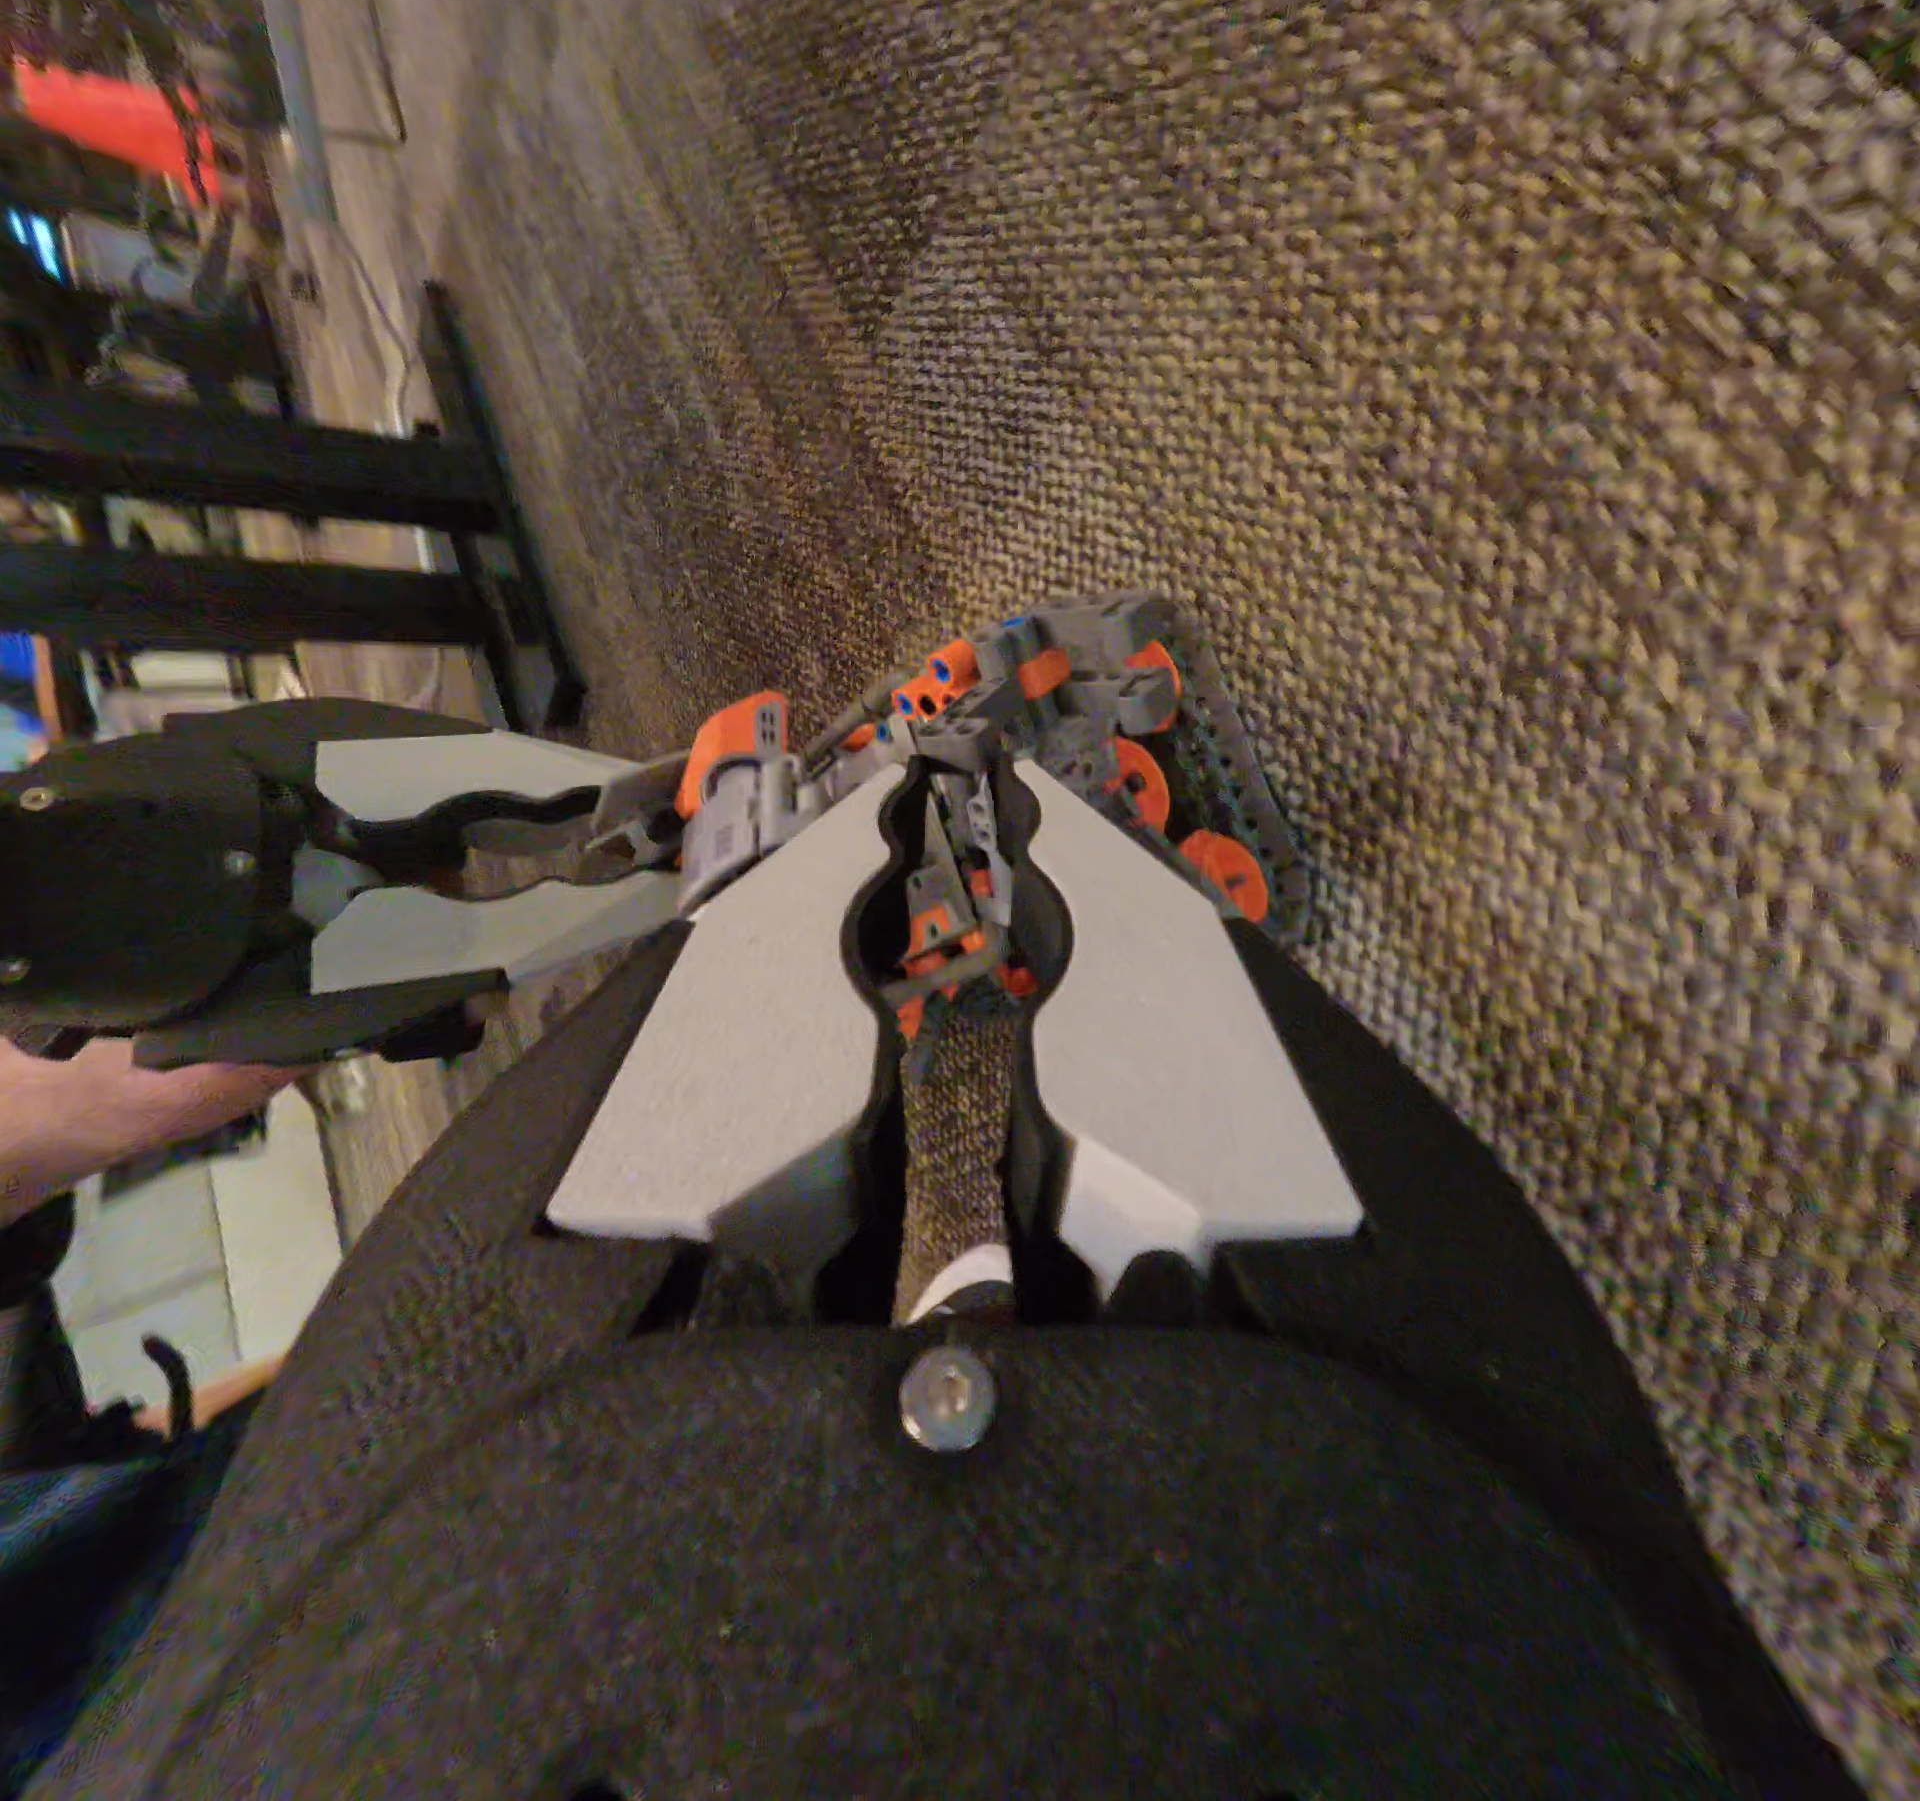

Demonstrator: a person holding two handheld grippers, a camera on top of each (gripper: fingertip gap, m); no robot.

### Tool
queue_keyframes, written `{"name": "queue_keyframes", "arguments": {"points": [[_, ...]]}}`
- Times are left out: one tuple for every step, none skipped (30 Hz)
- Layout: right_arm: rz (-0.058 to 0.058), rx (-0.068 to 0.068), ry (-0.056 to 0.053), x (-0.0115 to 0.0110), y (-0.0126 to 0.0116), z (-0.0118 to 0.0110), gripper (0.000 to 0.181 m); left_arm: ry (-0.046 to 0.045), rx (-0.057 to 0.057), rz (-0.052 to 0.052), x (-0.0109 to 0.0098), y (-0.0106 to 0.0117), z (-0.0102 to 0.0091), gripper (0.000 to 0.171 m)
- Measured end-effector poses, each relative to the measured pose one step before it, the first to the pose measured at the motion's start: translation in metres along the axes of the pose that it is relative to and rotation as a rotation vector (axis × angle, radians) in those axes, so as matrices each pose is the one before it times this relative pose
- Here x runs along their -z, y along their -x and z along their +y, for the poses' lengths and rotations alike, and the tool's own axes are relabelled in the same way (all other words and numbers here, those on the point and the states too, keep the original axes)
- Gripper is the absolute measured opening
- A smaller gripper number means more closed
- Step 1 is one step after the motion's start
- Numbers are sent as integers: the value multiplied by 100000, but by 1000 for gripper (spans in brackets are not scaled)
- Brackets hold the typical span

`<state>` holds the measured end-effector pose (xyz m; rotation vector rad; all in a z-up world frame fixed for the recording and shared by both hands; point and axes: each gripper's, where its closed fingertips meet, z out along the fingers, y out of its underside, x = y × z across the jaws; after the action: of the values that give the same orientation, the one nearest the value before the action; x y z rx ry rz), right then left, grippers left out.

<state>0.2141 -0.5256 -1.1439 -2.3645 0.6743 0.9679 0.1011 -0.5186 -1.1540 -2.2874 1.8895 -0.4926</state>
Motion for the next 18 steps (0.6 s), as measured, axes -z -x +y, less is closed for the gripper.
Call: {"name": "queue_keyframes", "arguments": {"points": [[767,-3526,-3179,664,-334,569,10,73,-295,189,-10,2,-7,21],[-693,-3767,-4057,585,-105,417,10,113,-741,114,-13,17,-38,21],[-983,-2427,-3993,506,75,292,10,193,-1162,66,-13,-1,-49,21],[1499,134,-1773,413,-116,295,11,392,-931,53,-5,-8,-42,21],[1457,2255,-285,254,-60,190,11,342,-105,106,-7,-11,-48,21],[246,1096,367,83,-3,105,11,135,277,474,-29,-44,-59,22],[1498,181,520,-17,-288,98,11,191,-87,750,-49,-69,-20,23],[2232,-846,705,-107,-482,181,10,238,-477,215,-52,9,14,22],[310,-2879,889,-170,-291,257,10,5,-215,409,-36,-31,-20,22],[-2055,-3654,-1554,-26,143,-99,10,95,305,420,-20,-19,-7,23],[-1914,-3291,-3414,178,219,-359,10,-139,139,-54,-7,41,-4,23],[-380,-3182,-2641,213,-29,-245,10,-410,306,364,10,-17,-3,23],[-685,-2898,-2295,144,-17,-152,10,-321,651,577,-2,-43,33,23],[-1722,-2207,-2015,35,147,-113,10,65,54,66,18,16,65,23],[-1432,-1222,-1480,-51,170,-81,10,365,-1573,-152,14,8,92,23],[-553,-730,-536,-115,32,-33,10,143,-1914,36,19,-26,77,23],[-1221,-1102,-138,-177,89,-28,10,2,-1084,-30,30,47,78,22],[-1919,-1287,-658,-179,210,-122,10,-229,-1911,-484,19,89,71,22]]}}
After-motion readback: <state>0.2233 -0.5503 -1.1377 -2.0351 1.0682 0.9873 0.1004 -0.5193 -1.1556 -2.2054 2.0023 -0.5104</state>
